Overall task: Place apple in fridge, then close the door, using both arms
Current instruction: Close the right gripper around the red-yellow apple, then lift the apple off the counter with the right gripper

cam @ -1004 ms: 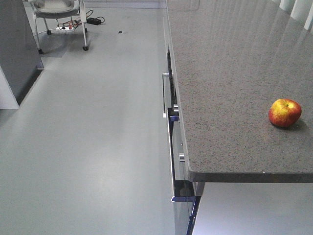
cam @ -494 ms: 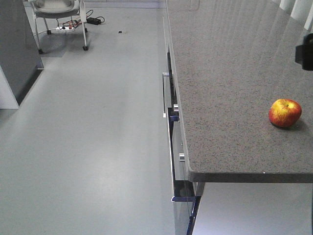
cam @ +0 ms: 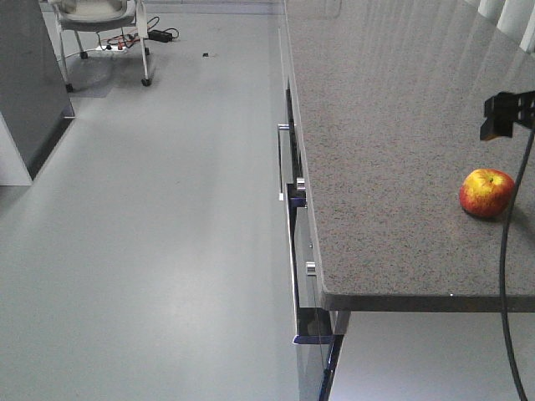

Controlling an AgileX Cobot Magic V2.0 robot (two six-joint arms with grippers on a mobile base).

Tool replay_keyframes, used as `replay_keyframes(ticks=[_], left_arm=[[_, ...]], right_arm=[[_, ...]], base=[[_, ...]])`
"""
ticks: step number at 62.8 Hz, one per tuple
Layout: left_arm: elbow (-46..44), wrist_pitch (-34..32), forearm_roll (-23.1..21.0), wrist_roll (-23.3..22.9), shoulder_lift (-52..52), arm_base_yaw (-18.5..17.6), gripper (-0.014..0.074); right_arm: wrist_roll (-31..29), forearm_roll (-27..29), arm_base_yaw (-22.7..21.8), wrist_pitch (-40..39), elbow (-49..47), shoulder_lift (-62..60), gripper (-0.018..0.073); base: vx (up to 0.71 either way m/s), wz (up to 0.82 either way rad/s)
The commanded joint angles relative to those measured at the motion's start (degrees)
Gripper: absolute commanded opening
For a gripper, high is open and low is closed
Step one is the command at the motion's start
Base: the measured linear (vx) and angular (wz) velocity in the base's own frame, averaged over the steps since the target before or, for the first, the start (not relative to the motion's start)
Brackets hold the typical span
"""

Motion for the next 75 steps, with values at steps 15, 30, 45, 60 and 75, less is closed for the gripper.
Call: replay_keyframes(ticks=[15, 30, 45, 60, 75], left_arm=[[1.62, -4.50, -0.13, -0.38, -0.82, -0.39, -0.0006], [1.62, -4.50, -0.13, -0.38, -0.82, -0.39, -0.0006], [1.62, -4.50, -0.13, -0.38, -0.82, -0.39, -0.0006], [1.62, -4.50, -0.13, -0.38, -0.82, -0.39, -0.0006], [1.62, -4.50, -0.13, -0.38, -0.82, -0.39, -0.0006]], right_arm=[[-1.03, -0.54, -0.32, -4.95, -2.05, 4.16, 0.0613], [-1.03, -0.54, -0.32, -4.77, -2.05, 8.21, 0.0608], [-1.85, -0.54, -0.32, -4.44, -2.05, 10.60, 0.0582], [-2.18, -0.54, -0.32, -4.46, -2.05, 10.60, 0.0394], [-8.02, 5.84, -0.32, -4.58, -2.05, 7.48, 0.0134]], base=[[0.00, 0.00], [0.00, 0.00], [0.00, 0.00], [0.00, 0.00], [0.00, 0.00]])
